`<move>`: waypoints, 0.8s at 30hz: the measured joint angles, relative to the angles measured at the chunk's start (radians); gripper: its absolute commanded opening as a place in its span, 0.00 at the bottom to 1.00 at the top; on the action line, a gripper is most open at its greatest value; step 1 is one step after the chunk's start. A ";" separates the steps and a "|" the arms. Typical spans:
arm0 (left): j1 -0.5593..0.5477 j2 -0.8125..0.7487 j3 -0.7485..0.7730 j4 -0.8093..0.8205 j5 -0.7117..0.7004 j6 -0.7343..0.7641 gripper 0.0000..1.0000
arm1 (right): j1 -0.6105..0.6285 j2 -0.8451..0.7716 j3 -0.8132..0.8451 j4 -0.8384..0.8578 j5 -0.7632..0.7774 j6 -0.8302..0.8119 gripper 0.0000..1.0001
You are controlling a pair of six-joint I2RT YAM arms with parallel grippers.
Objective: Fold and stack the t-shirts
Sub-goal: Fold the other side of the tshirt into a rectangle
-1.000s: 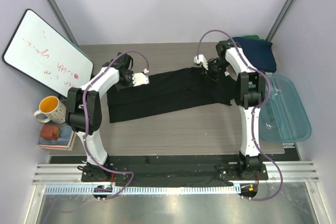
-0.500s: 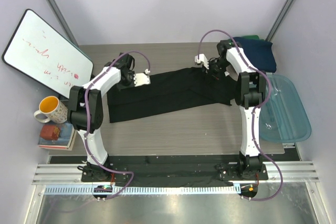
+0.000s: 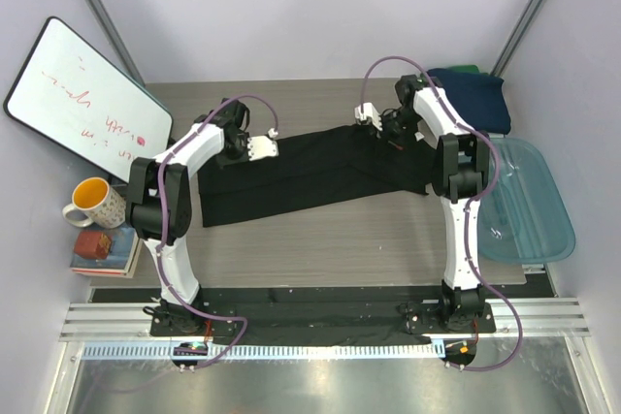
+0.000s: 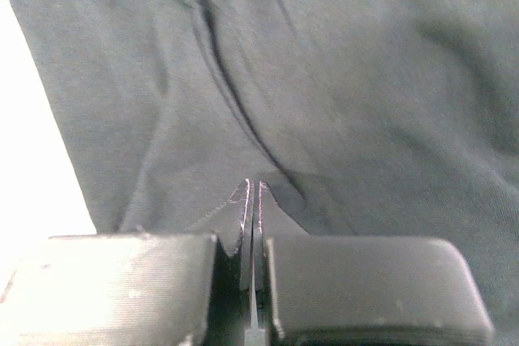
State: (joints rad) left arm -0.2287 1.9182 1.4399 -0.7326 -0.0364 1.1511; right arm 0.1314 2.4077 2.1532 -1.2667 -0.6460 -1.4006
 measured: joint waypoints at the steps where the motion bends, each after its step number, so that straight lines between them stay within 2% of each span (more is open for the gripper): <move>1: 0.000 0.000 0.000 0.000 0.000 0.000 0.11 | 0.004 -0.011 -0.011 -0.004 -0.001 -0.006 0.11; 3: 0.000 0.000 0.000 0.001 0.001 0.000 0.11 | 0.011 -0.034 -0.034 -0.012 0.000 -0.014 0.40; 6: 0.000 0.000 0.000 0.002 0.003 0.000 0.11 | 0.014 -0.070 -0.069 -0.010 0.008 -0.011 0.48; 9: -0.003 0.000 0.000 0.003 0.003 0.000 0.11 | 0.017 -0.085 -0.089 0.013 0.018 -0.010 0.48; 15: -0.007 0.000 0.000 0.003 0.003 0.000 0.11 | 0.016 -0.084 -0.092 0.061 0.035 0.011 0.42; 24: -0.007 0.000 0.000 0.003 0.003 -0.018 0.11 | -0.003 -0.031 -0.063 0.097 0.061 0.024 0.43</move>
State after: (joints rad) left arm -0.2356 1.9182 1.4399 -0.7292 -0.0334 1.1332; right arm 0.1284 2.3772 2.0907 -1.1694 -0.5854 -1.3766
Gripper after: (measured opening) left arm 0.110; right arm 0.419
